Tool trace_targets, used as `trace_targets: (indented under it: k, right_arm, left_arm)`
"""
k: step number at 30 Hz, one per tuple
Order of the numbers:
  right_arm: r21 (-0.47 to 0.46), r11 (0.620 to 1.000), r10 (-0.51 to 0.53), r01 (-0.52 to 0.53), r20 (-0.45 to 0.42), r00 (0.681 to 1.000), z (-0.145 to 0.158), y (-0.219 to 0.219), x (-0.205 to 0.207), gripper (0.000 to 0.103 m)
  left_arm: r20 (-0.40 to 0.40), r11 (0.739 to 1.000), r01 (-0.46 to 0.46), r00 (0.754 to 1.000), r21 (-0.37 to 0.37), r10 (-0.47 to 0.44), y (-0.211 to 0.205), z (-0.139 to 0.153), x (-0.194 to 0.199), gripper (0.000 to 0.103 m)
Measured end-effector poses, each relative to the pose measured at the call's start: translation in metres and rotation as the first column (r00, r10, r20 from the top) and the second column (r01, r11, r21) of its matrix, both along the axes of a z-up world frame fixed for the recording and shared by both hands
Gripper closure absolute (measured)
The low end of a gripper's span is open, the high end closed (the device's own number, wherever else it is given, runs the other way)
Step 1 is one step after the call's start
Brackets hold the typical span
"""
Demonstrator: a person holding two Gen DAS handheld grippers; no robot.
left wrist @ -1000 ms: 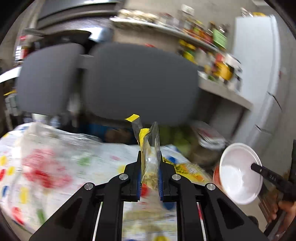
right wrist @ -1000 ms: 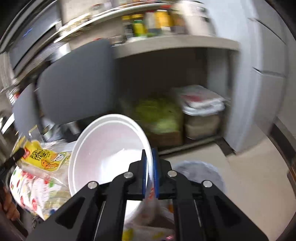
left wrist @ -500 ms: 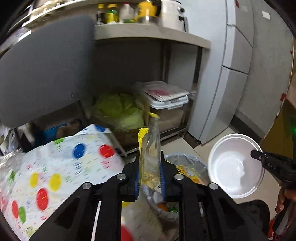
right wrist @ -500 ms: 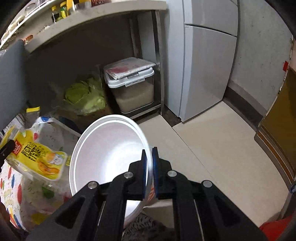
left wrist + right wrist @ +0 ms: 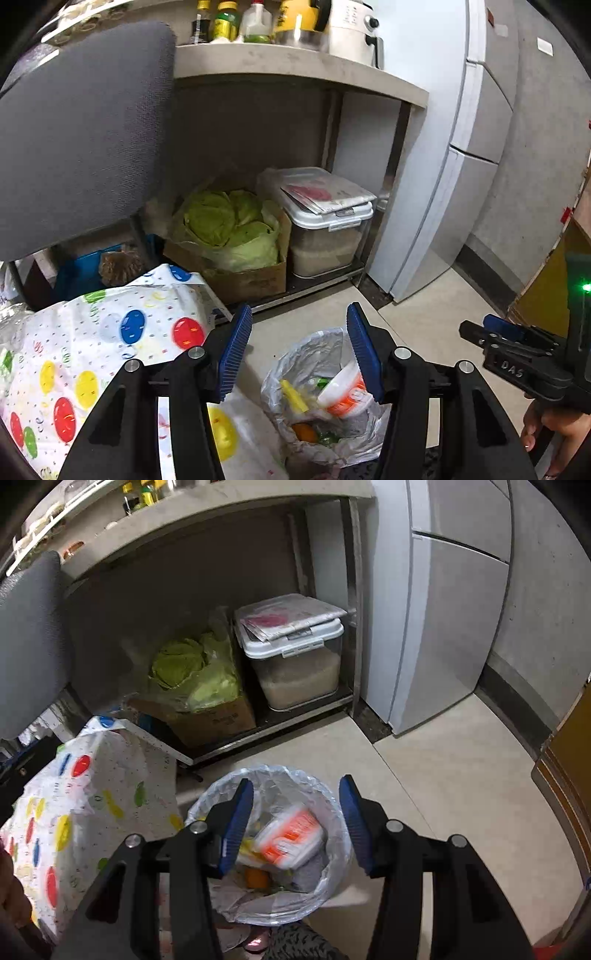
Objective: Collect trash
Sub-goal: 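Return both tools to the table, then grasp the clear plastic box with the right tool while the left tool grasps the red-print plastic bag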
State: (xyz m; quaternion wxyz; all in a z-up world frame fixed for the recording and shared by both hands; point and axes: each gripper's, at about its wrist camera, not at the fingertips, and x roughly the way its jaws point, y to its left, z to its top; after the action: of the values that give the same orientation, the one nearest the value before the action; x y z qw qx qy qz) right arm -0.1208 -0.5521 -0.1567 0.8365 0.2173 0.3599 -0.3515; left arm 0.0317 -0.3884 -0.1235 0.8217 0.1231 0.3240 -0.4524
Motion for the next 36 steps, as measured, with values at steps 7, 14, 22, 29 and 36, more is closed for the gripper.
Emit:
trace_targets:
  k: [7, 14, 22, 29, 36]
  right_arm:
    - [-0.053, 0.996, 0.072, -0.068, 0.066, 0.995, 0.037, 0.041, -0.005, 0.055]
    - [-0.097, 0.97, 0.233, -0.221, 0.127, 0.964, 0.066, 0.107, 0.018, 0.055]
    - [-0.081, 0.86, 0.511, -0.504, 0.104, 0.854, 0.06, 0.206, 0.1, 0.055]
    - [-0.105, 0.748, 0.663, -0.655, 0.07, 0.746, 0.057, 0.284, 0.173, 0.055]
    - [-0.122, 0.699, 0.713, -0.704, 0.042, 0.7, 0.048, 0.328, 0.259, 0.055]
  left_arm:
    - [0.046, 0.995, -0.097, 0.994, 0.01, 0.096, 0.064, 0.013, 0.003, 0.047]
    - [0.068, 0.952, -0.303, 0.952, 0.048, 0.3, 0.174, 0.018, 0.013, 0.044]
    - [0.064, 0.828, -0.558, 0.83, 0.066, 0.554, 0.303, 0.017, 0.036, 0.044]
    - [0.063, 0.69, -0.723, 0.69, 0.025, 0.721, 0.39, 0.023, 0.07, 0.043]
    - [0.057, 0.602, -0.798, 0.601, -0.001, 0.797, 0.435, 0.027, 0.109, 0.043]
